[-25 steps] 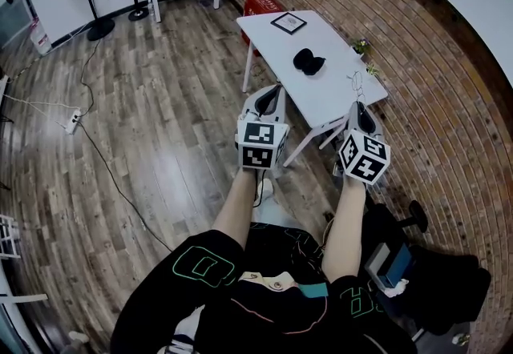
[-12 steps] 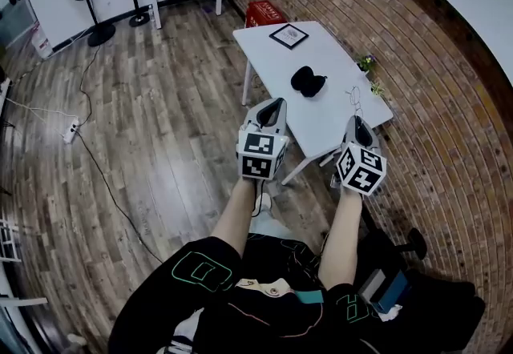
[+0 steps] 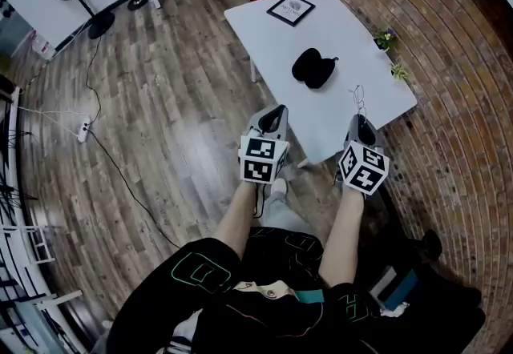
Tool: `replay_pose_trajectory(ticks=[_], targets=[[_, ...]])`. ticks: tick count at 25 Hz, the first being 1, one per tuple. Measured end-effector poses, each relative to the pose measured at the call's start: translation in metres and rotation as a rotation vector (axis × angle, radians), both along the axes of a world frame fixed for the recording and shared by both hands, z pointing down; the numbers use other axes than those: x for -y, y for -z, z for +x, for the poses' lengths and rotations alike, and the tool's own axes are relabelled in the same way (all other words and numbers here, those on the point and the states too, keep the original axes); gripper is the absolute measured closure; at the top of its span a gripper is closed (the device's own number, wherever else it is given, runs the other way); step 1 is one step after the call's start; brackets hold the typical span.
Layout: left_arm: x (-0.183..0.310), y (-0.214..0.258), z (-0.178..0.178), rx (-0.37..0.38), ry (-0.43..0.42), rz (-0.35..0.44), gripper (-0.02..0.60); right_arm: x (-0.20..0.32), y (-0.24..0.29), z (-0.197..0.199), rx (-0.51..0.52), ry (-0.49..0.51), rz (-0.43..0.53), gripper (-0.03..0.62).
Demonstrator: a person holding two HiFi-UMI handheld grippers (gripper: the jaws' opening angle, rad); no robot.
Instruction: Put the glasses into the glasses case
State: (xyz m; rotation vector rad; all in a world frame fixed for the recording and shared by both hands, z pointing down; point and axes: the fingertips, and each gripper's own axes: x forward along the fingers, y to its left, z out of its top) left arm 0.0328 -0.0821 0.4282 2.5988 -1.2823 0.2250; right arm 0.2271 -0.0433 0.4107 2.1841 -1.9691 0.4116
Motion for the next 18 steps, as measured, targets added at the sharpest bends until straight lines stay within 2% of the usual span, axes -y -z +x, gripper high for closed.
replay_pose_trajectory(ticks=[5, 11, 18], targets=[[0.046, -0.023, 0.030, 0.058, -0.025, -0.053, 0.581, 0.048, -0.031, 0.029, 0.050, -0.001, -0.048, 0.576], [0.097, -0.026, 0.064, 0.092, -0.052, -0.050, 0.581, 0.109, -0.041, 0.056, 0.057, 0.032, -0.062, 0.576], [0.130, -0.037, 0.063, 0.095, 0.000, -0.072, 0.581, 0.158, -0.054, 0.032, 0.006, 0.164, -0.102, 0.577]])
